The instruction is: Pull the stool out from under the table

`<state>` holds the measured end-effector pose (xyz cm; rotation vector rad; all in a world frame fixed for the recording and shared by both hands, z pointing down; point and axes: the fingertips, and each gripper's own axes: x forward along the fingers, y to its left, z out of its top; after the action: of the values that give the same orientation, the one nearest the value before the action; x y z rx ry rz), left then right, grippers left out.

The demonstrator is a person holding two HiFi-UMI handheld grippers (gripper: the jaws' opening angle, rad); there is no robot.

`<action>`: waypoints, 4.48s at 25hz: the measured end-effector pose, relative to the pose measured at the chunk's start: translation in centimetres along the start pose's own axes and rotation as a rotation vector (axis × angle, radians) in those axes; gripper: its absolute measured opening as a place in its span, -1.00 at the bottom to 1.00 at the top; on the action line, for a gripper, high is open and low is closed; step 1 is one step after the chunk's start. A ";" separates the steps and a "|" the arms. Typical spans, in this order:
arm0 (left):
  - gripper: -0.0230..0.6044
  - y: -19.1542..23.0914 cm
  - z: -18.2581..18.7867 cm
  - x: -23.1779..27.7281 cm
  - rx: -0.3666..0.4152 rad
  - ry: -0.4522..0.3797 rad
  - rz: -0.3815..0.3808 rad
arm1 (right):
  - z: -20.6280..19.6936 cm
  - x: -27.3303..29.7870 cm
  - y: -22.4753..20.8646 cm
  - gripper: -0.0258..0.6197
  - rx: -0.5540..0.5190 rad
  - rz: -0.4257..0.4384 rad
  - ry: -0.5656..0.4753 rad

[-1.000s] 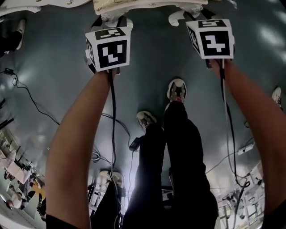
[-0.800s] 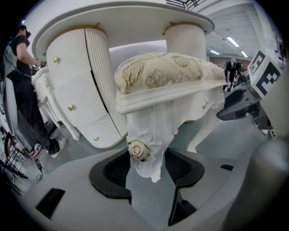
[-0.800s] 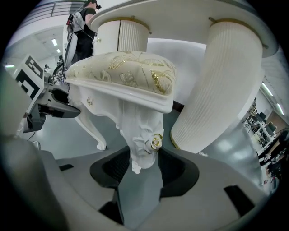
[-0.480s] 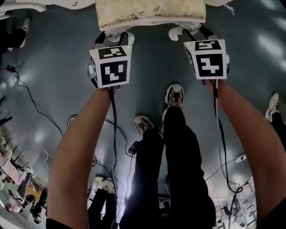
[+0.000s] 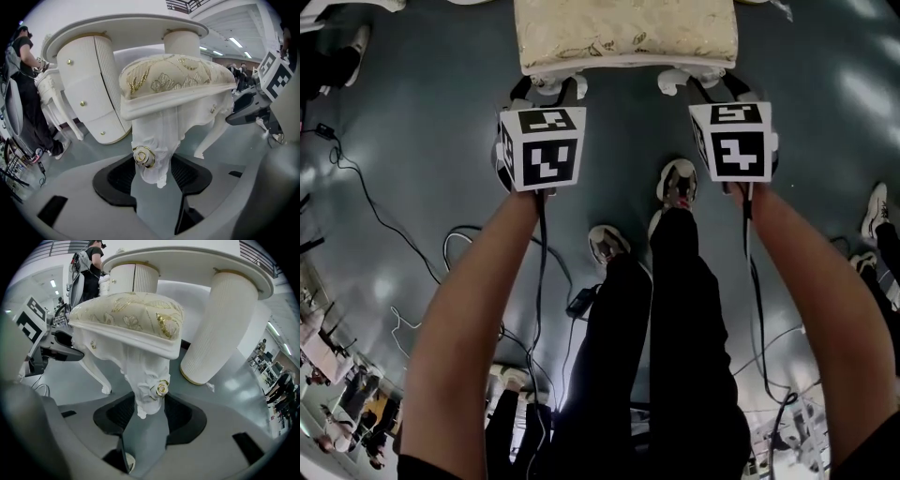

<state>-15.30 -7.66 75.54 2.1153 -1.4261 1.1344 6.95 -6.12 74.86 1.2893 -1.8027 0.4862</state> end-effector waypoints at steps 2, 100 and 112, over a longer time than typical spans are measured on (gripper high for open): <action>-0.14 0.2 -0.2 -0.7 -0.005 0.019 -0.007 | 0.0 -0.7 0.5 -0.30 0.003 0.003 0.012; -0.91 0.2 38.6 -62.5 -0.022 -0.711 -0.146 | 34.9 -63.1 -0.2 -0.90 -0.071 0.135 -0.752; -0.91 -0.9 40.5 -64.0 -0.032 -0.827 -0.155 | 36.6 -64.7 0.5 -0.90 -0.117 0.108 -0.800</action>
<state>-8.51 5.08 1.19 2.7566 -1.5067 0.1403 -1.18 5.27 1.85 1.4153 -2.5137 -0.1188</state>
